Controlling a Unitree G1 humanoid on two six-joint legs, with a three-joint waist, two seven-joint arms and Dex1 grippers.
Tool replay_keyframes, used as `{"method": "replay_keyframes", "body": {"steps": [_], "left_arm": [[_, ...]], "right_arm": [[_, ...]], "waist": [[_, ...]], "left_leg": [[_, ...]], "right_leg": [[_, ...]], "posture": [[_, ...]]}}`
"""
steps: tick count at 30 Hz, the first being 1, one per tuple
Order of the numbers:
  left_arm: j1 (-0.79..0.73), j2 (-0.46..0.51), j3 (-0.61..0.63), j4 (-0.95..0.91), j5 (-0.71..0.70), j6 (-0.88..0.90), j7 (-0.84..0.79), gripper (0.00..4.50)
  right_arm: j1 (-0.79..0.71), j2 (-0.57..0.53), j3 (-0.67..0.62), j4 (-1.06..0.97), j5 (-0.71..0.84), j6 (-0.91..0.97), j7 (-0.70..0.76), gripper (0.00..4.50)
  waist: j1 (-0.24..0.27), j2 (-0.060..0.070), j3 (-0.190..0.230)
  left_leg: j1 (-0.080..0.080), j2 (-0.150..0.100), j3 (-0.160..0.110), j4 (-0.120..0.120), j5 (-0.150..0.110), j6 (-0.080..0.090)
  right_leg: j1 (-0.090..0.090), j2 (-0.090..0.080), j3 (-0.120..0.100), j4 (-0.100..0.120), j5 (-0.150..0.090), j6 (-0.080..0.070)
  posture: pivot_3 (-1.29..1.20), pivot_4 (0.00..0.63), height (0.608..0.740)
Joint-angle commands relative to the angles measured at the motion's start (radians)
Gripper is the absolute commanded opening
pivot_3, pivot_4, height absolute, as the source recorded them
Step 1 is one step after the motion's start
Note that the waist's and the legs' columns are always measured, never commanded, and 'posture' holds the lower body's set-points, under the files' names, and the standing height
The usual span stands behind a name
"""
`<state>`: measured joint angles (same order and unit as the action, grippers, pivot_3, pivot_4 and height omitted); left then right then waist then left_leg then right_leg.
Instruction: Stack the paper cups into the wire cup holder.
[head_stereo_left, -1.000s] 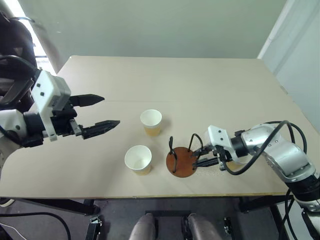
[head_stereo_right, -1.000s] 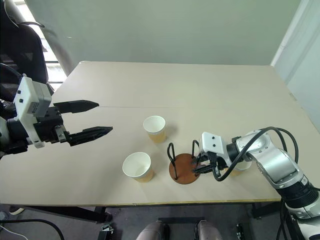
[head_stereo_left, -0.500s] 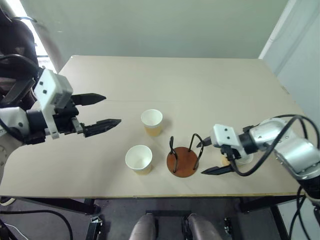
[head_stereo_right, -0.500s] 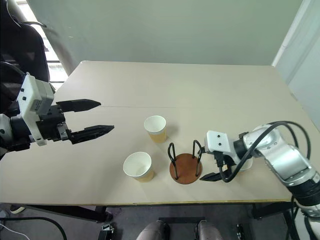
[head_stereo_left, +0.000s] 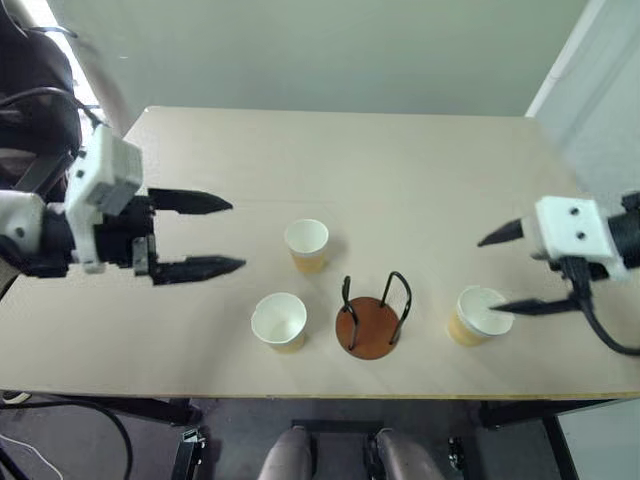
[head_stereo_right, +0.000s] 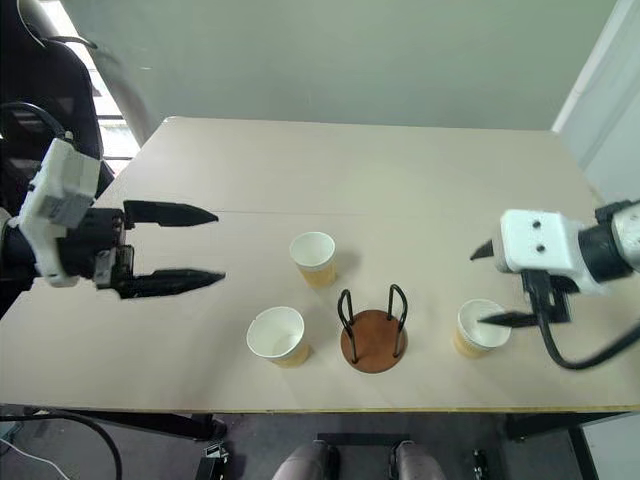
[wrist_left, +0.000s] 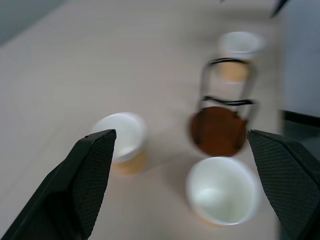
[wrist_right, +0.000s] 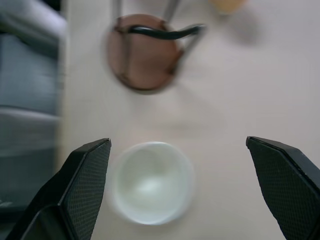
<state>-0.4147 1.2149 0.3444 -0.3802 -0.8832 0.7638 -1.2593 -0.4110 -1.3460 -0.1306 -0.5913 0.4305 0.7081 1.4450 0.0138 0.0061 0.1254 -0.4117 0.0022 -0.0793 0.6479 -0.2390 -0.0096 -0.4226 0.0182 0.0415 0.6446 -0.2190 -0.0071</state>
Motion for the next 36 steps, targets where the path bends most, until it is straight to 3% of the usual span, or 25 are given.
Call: {"method": "replay_keyframes", "body": {"steps": [1, 5, 13, 22, 25, 36], "left_arm": [[-0.031, 0.026, -0.032, 0.000, 0.001, -0.029, -0.072, 4.50], [-0.061, 0.018, -0.064, 0.015, 0.024, -0.045, -0.079, 4.50], [-0.045, 0.032, -0.011, -0.020, -0.003, -0.006, -0.051, 4.50], [-0.014, 0.035, 0.045, -0.059, -0.028, 0.033, -0.006, 4.50], [-0.005, 0.039, 0.061, -0.068, -0.036, 0.041, 0.002, 4.50], [0.018, 0.043, 0.090, -0.085, -0.046, 0.056, 0.028, 4.50]], "right_arm": [[0.122, -0.012, -0.106, -0.089, 0.021, 0.079, -0.044, 4.45], [0.198, -0.003, -0.046, -0.106, -0.026, 0.074, -0.137, 4.45], [0.276, -0.011, 0.001, -0.064, -0.064, 0.003, -0.177, 4.45], [0.264, 0.021, 0.146, 0.006, -0.141, -0.074, -0.202, 4.45], [0.258, 0.026, 0.167, 0.022, -0.153, -0.089, -0.200, 3.87], [0.180, 0.052, 0.256, 0.082, -0.218, -0.137, -0.186, 0.04]], "waist": [[0.000, 0.000, 0.000], [-0.001, 0.000, 0.000], [-0.003, 0.000, 0.000], [-0.006, 0.000, 0.000], [-0.006, 0.000, 0.000], [-0.007, -0.001, 0.000]], "left_leg": [[0.000, 0.000, 0.001, 0.000, 0.000, 0.000], [0.001, 0.000, 0.001, 0.001, -0.002, 0.004], [0.004, -0.001, 0.001, 0.001, -0.003, 0.011], [0.006, -0.002, 0.003, 0.002, -0.003, 0.013], [0.007, -0.002, 0.003, 0.002, -0.003, 0.013], [0.008, -0.002, 0.004, 0.002, -0.003, 0.014]], "right_leg": [[0.000, 0.000, 0.000, 0.000, 0.000, 0.001], [0.001, 0.000, 0.002, 0.000, 0.000, 0.002], [0.002, 0.001, 0.006, 0.000, 0.002, 0.005], [0.005, 0.002, 0.011, 0.000, 0.003, 0.009], [0.005, 0.002, 0.012, 0.000, 0.003, 0.009], [0.006, 0.002, 0.013, 0.000, 0.003, 0.009]], "posture": [[0.00, 0.150, 0.740], [0.00, 0.150, 0.740], [0.00, 0.150, 0.740], [0.00, 0.150, 0.740], [0.00, 0.150, 0.740], [0.00, 0.150, 0.740]]}}
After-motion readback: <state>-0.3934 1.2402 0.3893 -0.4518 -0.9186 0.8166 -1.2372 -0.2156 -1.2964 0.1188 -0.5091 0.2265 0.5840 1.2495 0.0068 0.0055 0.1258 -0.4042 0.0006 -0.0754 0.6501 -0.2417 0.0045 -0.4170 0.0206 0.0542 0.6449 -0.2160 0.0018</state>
